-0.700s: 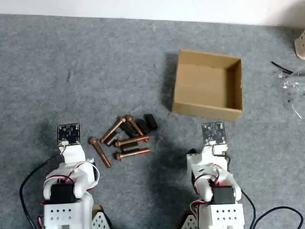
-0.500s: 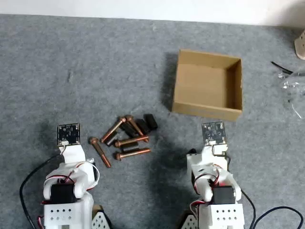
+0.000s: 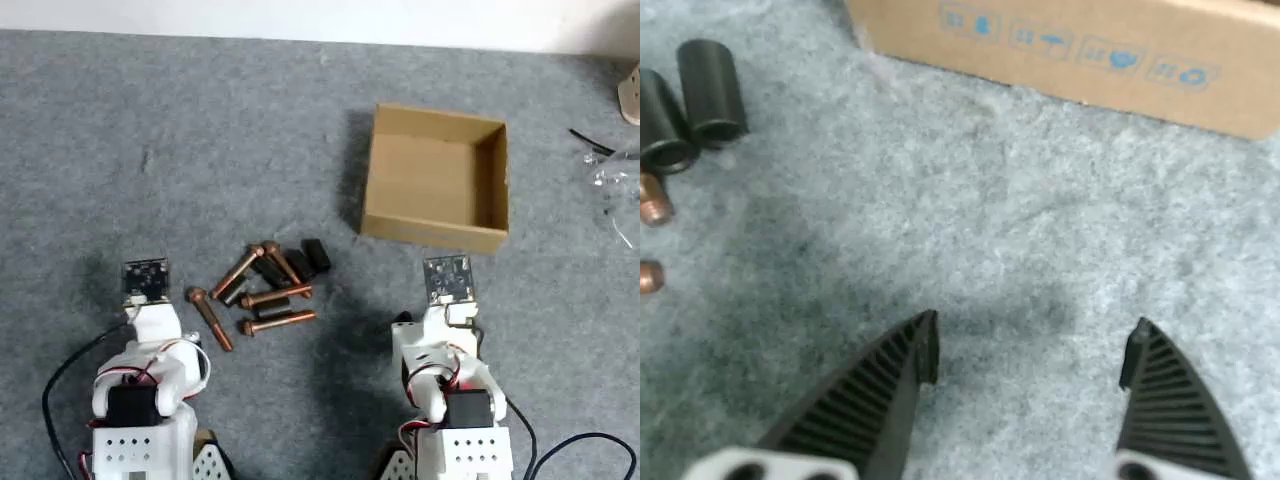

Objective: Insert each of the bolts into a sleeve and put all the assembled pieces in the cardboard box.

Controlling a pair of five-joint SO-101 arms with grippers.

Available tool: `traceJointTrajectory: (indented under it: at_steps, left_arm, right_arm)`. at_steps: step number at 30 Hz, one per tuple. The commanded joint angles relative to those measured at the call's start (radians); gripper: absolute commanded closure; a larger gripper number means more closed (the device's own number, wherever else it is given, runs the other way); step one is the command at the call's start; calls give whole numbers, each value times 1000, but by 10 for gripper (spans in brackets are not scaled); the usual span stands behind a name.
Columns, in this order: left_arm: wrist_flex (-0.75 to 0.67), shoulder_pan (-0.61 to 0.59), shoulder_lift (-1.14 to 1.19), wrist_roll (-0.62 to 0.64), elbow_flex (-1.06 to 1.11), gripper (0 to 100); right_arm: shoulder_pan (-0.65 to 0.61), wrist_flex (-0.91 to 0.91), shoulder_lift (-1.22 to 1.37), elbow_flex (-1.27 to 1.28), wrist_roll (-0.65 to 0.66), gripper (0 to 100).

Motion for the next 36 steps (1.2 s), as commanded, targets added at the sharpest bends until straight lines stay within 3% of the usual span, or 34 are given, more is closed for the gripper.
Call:
traceJointTrajectory:
  at_steps: [1, 6, 11, 15, 21, 30, 36]
  left_arm:
    - [-8, 48, -7, -8, -2, 992]
    - [-189, -24, -19, -40, 1, 993]
    - [-425, -79, -21, -278, -64, 993]
    - [-448, -90, -19, -394, -208, 993]
    - [-448, -24, 38, -353, -387, 993]
    - [-560, 119, 634, -348, -587, 992]
    - [-563, 148, 1130, -330, -826, 990]
  right_arm:
    - [-50, 2, -12, 154, -6, 724]
    - [-71, -124, -13, 154, -8, 724]
    - [-50, -139, -13, 154, -5, 724]
    - [-47, -105, -13, 154, -3, 724]
    - [-44, -18, -13, 154, -2, 724]
    - [202, -107, -13, 120, -2, 724]
    - [232, -113, -13, 119, -2, 724]
